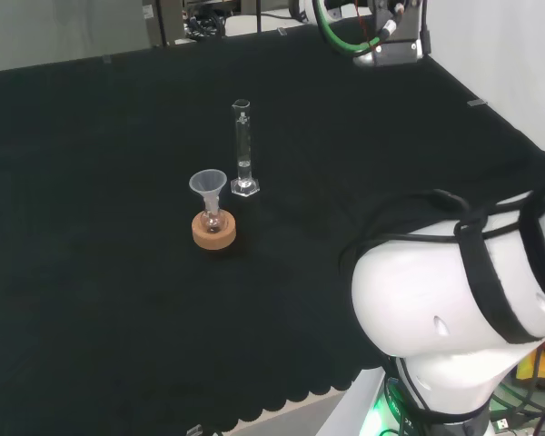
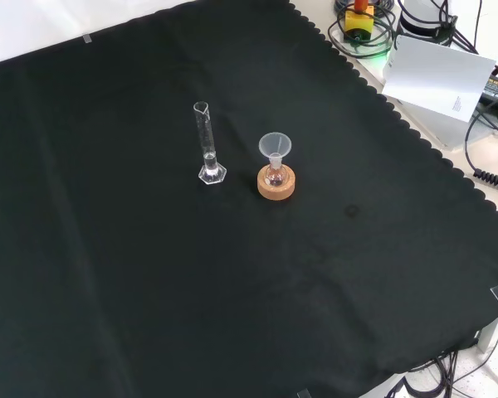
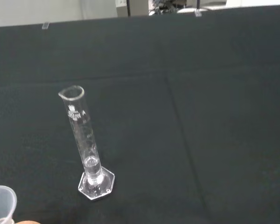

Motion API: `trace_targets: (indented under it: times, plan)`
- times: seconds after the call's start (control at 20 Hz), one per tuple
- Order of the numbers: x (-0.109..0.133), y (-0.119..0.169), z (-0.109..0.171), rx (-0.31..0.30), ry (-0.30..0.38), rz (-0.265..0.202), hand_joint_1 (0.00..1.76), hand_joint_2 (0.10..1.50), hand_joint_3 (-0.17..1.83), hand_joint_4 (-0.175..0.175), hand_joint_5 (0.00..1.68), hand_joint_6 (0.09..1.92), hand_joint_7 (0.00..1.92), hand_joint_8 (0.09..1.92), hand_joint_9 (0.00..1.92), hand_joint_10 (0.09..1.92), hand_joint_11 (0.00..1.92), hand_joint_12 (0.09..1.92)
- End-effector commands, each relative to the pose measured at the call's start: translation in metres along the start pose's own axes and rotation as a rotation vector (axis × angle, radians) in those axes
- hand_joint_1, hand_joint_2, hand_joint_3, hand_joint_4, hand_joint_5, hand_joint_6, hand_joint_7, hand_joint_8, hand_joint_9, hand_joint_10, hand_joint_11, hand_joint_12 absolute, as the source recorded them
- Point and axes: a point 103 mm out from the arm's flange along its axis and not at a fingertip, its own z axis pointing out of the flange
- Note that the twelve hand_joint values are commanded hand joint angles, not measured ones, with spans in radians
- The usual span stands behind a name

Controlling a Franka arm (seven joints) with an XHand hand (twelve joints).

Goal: Pick up the graduated cylinder.

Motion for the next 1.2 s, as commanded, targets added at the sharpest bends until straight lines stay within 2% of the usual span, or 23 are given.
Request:
trace_targets:
  times: [0.05,0.3,0.6,0.85,1.2]
  plan:
    - [-0.029,0.066,0.080,0.026,0.102,-0.031,0.22,1.30,0.01,-0.040,0.35,0.09,0.20,0.64,0.44,0.63,0.17,1.39]
    - [-0.029,0.097,0.115,0.049,0.144,-0.055,0.30,1.27,0.00,-0.043,0.37,0.09,0.21,0.66,0.45,0.65,0.19,1.39]
    - [-0.019,0.124,0.148,0.045,0.220,-0.132,0.42,1.22,-0.03,-0.044,0.38,0.09,0.21,0.68,0.45,0.67,0.18,1.39]
    - [-0.015,0.133,0.171,0.068,0.280,-0.159,0.52,1.18,-0.05,-0.045,0.39,0.09,0.21,0.69,0.45,0.67,0.19,1.39]
    - [-0.008,0.132,0.199,0.079,0.319,-0.187,0.61,1.14,-0.07,-0.044,0.40,0.09,0.23,0.70,0.48,0.68,0.22,1.39]
